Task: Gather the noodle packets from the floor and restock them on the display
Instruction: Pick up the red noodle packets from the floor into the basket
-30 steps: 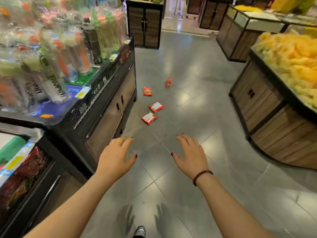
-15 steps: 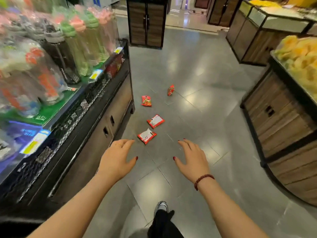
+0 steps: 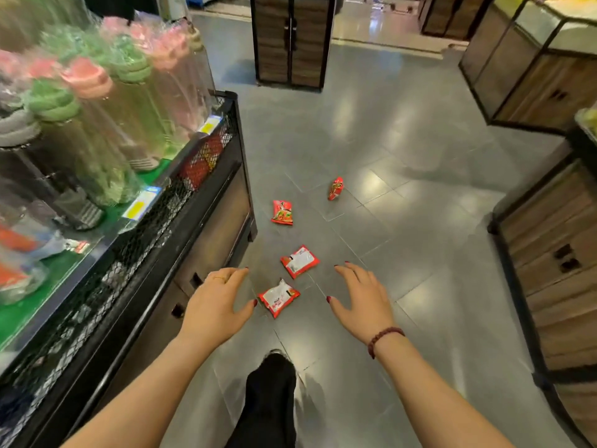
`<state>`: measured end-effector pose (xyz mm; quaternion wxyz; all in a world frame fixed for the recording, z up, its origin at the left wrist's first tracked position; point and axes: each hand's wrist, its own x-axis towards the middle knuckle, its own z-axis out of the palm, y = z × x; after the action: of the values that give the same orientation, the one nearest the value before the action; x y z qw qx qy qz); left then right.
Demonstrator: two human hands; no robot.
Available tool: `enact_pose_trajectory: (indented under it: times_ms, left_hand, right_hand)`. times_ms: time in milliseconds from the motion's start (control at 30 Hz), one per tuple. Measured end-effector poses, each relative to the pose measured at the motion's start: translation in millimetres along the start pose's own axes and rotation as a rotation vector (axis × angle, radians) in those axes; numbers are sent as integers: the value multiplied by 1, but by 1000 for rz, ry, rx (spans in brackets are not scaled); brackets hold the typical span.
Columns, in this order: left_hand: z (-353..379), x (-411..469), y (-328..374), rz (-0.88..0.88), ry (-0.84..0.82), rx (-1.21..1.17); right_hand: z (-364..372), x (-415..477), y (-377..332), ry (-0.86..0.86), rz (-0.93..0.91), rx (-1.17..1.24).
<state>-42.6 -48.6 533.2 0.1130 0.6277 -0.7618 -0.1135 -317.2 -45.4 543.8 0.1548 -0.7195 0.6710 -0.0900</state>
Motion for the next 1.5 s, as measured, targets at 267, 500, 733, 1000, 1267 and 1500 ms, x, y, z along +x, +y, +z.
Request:
enact_pose_trajectory:
  times_ms: [267, 500, 733, 1000, 1267, 1500]
  left_hand:
    - [1, 156, -30, 8, -30, -35]
    - [14, 240, -49, -64, -63, -28]
    - [65, 308, -47, -390, -77, -111]
    - [174, 360, -67, -833, -79, -261]
    - [373, 370, -120, -981, -237, -349]
    - [547, 343, -157, -942, -375, -310]
  right_hand:
    - [-2, 150, 1, -66, -9, -7]
    - [0, 263, 19, -167, -77, -16]
    - [16, 395, 61, -356, -212, -33]
    - [92, 528, 104, -583, -283, 83]
    - [291, 589, 161, -653, -289, 107]
    - [474, 602, 226, -695, -220, 21]
